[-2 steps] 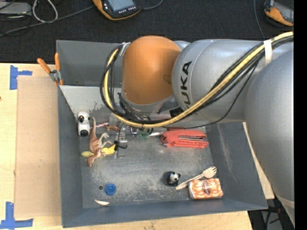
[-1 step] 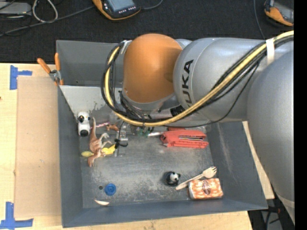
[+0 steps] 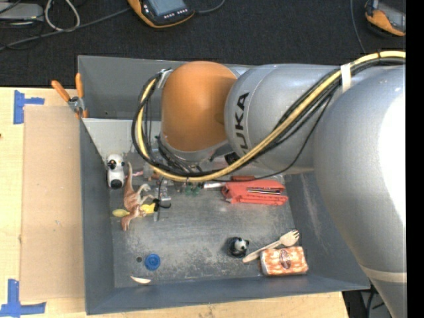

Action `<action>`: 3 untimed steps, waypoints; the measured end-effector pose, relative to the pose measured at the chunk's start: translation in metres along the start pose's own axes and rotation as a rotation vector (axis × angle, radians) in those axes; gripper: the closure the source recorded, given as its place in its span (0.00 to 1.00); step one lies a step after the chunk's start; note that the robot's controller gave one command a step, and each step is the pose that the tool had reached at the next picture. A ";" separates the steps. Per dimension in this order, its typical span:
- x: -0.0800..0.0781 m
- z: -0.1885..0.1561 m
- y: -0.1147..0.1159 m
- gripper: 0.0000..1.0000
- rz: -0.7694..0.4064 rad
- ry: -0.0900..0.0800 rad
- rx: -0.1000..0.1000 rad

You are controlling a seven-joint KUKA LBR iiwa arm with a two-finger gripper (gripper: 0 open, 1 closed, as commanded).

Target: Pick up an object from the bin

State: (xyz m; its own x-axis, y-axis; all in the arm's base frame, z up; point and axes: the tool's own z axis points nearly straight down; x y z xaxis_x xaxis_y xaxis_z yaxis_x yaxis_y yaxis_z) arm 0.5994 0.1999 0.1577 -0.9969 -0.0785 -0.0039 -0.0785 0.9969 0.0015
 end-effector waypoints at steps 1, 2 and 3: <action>-0.010 0.074 0.023 0.00 -0.228 -0.003 -0.001; 0.001 0.085 -0.006 1.00 -0.074 -0.005 -0.004; 0.001 0.085 -0.006 1.00 -0.071 -0.005 -0.004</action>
Offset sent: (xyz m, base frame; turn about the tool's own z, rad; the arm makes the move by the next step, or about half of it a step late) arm -0.0016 -0.0073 -0.0877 -0.0757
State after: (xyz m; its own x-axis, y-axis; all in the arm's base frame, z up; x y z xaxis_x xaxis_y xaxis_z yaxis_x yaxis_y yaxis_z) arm 0.5995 0.1941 0.0726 -0.9887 -0.1494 -0.0092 -0.1495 0.9888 0.0048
